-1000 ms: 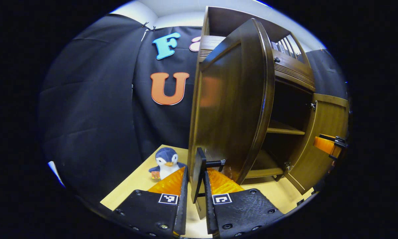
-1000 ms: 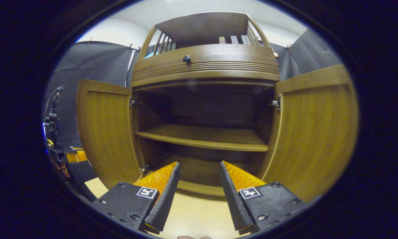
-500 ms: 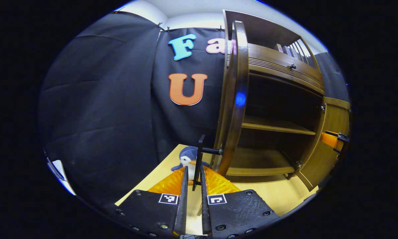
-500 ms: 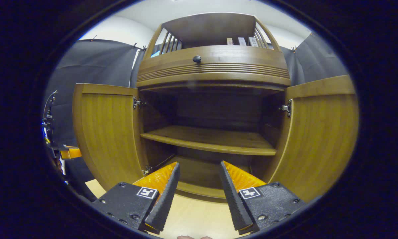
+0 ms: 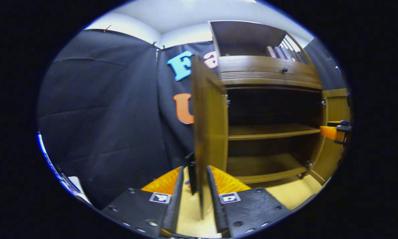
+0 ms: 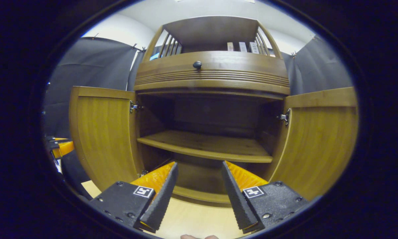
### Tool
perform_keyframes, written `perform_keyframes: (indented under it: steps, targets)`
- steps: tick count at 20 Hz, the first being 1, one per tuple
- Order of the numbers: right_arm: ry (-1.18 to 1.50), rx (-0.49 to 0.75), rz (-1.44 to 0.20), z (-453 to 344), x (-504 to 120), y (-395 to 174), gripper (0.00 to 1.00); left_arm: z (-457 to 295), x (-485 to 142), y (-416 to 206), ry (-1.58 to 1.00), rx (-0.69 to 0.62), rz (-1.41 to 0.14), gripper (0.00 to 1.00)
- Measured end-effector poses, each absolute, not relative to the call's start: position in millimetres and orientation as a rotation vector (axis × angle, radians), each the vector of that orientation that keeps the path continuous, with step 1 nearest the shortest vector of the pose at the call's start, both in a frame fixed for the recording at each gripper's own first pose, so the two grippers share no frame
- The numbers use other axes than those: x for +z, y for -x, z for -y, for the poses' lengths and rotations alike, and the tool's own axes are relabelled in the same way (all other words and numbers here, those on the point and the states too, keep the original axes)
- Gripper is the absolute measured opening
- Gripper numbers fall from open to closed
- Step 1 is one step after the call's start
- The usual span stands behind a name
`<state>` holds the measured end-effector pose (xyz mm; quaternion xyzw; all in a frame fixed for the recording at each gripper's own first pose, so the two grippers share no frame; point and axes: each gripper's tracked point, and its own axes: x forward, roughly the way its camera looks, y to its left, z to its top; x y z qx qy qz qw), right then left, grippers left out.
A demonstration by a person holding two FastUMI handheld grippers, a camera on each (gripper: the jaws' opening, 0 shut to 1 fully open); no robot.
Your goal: Open the right door of the double-door shoe cabinet with the right hand, and open the left door with the left hand.
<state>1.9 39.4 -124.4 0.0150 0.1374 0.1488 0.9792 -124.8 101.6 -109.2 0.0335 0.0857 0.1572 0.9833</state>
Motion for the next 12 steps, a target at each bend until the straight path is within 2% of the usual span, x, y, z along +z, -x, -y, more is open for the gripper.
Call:
perform_keyframes:
  steps: [2, 3, 5, 6, 8, 9, 10, 12]
  targets:
    - [-0.033, 0.295, -0.275, -37, -123, -3, 0.88, -82, -100, 119, -0.084, 0.277, -0.146, 0.59]
    - [-0.037, 0.285, -0.272, -35, -123, -3, 0.88, -71, -97, 113, -0.085, 0.249, -0.138, 0.69]
    - [-0.043, 0.274, -0.27, -33, -121, -3, 0.88, -47, -94, 98, -0.067, 0.19, -0.132, 0.71]
    - [-0.044, 0.269, -0.268, -30, -120, -3, 0.88, -33, -93, 89, -0.051, 0.156, -0.129, 0.84]
    - [-0.048, 0.261, -0.263, -26, -119, -2, 0.88, -9, -91, 72, -0.039, 0.1, -0.118, 0.77]
    - [-0.048, 0.255, -0.264, -23, -119, 0, 0.88, 1, -88, 65, -0.042, 0.079, -0.112, 0.79]
    - [-0.05, 0.245, -0.263, -19, -117, 1, 0.88, 8, -83, 57, -0.045, 0.057, -0.102, 0.9]
    - [-0.055, 0.222, -0.26, -11, -115, 4, 0.88, 22, -78, 42, -0.051, 0.016, -0.09, 0.87]
